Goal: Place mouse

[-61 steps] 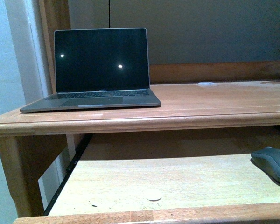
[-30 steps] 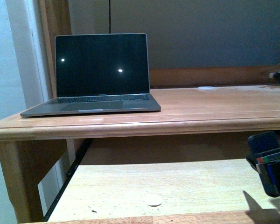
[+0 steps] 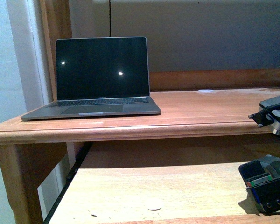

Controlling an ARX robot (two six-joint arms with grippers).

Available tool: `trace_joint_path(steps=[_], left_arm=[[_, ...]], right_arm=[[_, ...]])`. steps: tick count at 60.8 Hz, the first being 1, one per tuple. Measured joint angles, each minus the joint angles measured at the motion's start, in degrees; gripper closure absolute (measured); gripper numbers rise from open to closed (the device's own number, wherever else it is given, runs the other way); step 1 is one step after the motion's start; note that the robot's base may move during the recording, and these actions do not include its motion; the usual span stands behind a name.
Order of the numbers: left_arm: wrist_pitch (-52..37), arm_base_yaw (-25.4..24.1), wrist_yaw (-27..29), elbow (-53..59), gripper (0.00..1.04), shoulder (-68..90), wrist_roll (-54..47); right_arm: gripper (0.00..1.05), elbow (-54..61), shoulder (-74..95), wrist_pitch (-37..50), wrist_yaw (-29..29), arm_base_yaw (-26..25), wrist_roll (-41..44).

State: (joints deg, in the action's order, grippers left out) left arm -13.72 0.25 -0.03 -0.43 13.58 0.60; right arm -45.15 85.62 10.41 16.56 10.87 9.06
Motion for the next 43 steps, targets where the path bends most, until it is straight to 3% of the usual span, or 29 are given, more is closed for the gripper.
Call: trace_joint_path(steps=[7, 18, 25, 36, 43], left_arm=[[1.6, 0.0, 0.0, 0.0, 1.02, -1.5, 0.0], [3.8, 0.0, 0.0, 0.0, 1.02, -3.7, 0.0], [13.0, 0.0, 0.0, 0.0, 1.02, -11.7, 0.0], [13.6, 0.0, 0.0, 0.0, 1.02, -13.2, 0.0], [13.6, 0.0, 0.0, 0.0, 1.02, -13.2, 0.0]], right_arm=[[0.08, -1.1, 0.7, -1.2, -1.4, -0.9, -0.5], [0.33, -1.3, 0.9, -1.7, -4.2, -2.2, -1.8], [0.48, -1.3, -0.4, -2.2, -5.3, -3.2, -1.6], [0.49, -4.2, -11.0, -7.9, -10.5, -5.0, 2.8], [0.49, -12.0, -12.0, -10.9, -10.1, -3.7, 3.7]])
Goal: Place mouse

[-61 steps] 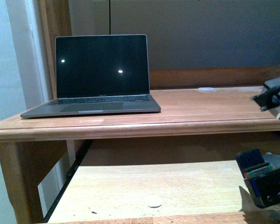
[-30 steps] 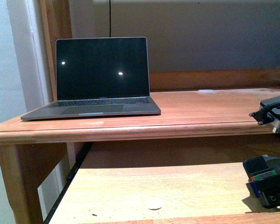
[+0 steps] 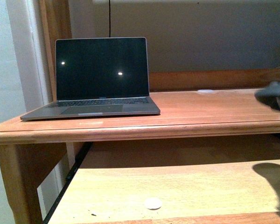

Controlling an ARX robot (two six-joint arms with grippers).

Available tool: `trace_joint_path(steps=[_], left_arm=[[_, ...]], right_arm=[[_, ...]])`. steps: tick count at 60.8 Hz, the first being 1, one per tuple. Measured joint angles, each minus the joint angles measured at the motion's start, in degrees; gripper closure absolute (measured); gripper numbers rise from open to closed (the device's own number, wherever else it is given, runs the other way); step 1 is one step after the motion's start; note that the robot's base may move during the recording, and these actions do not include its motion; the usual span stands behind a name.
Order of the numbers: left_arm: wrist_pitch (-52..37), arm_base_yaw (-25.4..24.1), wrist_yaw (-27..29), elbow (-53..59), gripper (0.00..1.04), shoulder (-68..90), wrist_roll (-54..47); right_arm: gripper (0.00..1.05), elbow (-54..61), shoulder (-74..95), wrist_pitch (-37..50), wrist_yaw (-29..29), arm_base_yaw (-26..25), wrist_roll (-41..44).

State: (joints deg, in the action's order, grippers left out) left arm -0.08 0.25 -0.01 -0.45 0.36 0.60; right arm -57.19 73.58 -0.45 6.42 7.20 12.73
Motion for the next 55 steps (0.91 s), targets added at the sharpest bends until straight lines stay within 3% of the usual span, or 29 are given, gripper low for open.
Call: trace_joint_path(steps=[6, 16, 32, 43, 55], left_arm=[[0.0, 0.0, 0.0, 0.0, 1.02, 0.0, 0.0], [0.0, 0.0, 0.0, 0.0, 1.02, 0.0, 0.0], [0.0, 0.0, 0.0, 0.0, 1.02, 0.0, 0.0], [0.0, 0.0, 0.0, 0.0, 1.02, 0.0, 0.0], [0.0, 0.0, 0.0, 0.0, 1.02, 0.0, 0.0]], right_arm=[[0.49, -7.6, 3.7, -0.5, 3.1, 3.2, 0.0], [0.49, -25.6, 21.7, -3.7, 15.1, 9.4, -4.6], [0.49, -43.4, 40.8, -9.4, 27.2, 10.6, -9.6], [0.49, -46.4, 44.9, -10.4, 27.0, 11.0, -12.6], [0.18, -44.9, 44.5, -5.7, 23.8, 12.1, -12.9]])
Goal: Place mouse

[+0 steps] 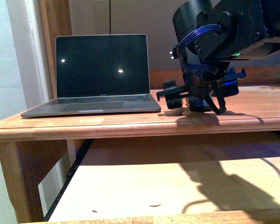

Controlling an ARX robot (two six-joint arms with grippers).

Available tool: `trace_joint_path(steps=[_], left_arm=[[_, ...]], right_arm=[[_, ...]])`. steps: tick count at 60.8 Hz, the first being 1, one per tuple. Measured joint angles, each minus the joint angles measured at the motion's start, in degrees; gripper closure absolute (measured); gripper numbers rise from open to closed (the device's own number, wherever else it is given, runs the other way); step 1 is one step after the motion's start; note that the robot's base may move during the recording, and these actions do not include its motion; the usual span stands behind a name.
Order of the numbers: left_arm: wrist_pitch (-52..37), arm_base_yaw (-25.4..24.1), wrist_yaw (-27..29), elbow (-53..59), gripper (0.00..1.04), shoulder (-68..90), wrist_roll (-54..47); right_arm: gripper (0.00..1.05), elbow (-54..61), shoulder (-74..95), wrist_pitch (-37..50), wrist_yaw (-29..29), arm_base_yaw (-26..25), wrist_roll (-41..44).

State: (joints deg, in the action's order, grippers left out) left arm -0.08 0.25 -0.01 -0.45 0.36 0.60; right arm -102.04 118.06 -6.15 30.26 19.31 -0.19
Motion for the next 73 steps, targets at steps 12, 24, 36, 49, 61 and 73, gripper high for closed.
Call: trace_joint_path(steps=[12, 24, 36, 49, 61, 73], left_arm=[[0.0, 0.0, 0.0, 0.0, 0.96, 0.0, 0.0], [0.0, 0.0, 0.0, 0.0, 0.61, 0.0, 0.0], [0.0, 0.0, 0.0, 0.0, 0.29, 0.0, 0.0], [0.0, 0.0, 0.0, 0.0, 0.08, 0.0, -0.1], [0.0, 0.0, 0.0, 0.0, 0.08, 0.0, -0.1], [0.0, 0.0, 0.0, 0.0, 0.08, 0.0, -0.1]], right_arm=[[0.07, 9.7, -7.4, 8.2, -6.9, -2.8, -2.2], [0.07, 29.4, -28.4, 17.9, -18.6, -9.8, -2.3], [0.07, 54.0, -48.0, 24.7, -35.2, -19.1, 0.5], [0.07, 79.3, -62.8, 24.6, -56.5, -32.9, 9.3], [0.07, 86.4, -67.5, 19.6, -70.7, -44.3, 16.8], [0.07, 90.5, -64.8, 21.9, -68.9, -43.2, 24.3]])
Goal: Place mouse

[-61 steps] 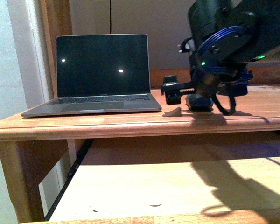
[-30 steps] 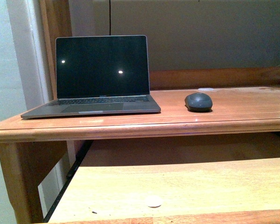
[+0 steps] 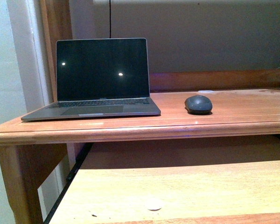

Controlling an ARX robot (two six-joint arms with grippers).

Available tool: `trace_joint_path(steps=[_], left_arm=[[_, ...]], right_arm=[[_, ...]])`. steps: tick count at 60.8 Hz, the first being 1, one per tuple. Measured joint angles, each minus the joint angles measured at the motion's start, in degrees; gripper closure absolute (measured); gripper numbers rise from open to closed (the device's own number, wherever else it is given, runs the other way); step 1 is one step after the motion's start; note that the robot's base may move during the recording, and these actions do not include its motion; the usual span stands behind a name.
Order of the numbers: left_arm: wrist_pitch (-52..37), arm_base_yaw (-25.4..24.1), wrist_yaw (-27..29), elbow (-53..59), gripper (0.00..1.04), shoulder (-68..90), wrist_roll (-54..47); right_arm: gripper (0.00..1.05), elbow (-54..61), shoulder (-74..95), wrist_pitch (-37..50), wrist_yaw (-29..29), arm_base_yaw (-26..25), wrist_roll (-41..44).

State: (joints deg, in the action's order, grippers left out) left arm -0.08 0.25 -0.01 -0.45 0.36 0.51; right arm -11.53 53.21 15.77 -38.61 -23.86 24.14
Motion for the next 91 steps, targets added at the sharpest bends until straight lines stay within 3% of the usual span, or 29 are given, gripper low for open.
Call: trace_joint_path(steps=[16, 29, 52, 60, 73, 81, 91], left_arm=[[0.0, 0.0, 0.0, 0.0, 0.08, 0.0, 0.0], [0.0, 0.0, 0.0, 0.0, 0.08, 0.0, 0.0], [0.0, 0.0, 0.0, 0.0, 0.08, 0.0, 0.0], [0.0, 0.0, 0.0, 0.0, 0.08, 0.0, 0.0], [0.0, 0.0, 0.0, 0.0, 0.08, 0.0, 0.0], [0.0, 0.0, 0.0, 0.0, 0.08, 0.0, 0.0], [0.0, 0.0, 0.0, 0.0, 0.08, 0.0, 0.0]], right_arm=[[0.07, 0.1, 11.6, 17.4, 13.5, 13.7, -4.5], [0.07, -7.9, 26.2, 27.3, 25.4, 24.2, -8.9], [0.07, -33.4, 48.3, 24.5, 44.1, 35.4, -13.2], [0.07, -37.0, 50.1, 21.4, 49.4, 36.9, -15.1], [0.07, -35.0, 44.2, 18.3, 46.9, 35.4, -17.9], [0.07, -27.6, 31.0, 12.6, 44.7, 31.1, -24.3], [0.07, -15.5, 9.8, 3.8, 38.6, 21.1, -30.2]])
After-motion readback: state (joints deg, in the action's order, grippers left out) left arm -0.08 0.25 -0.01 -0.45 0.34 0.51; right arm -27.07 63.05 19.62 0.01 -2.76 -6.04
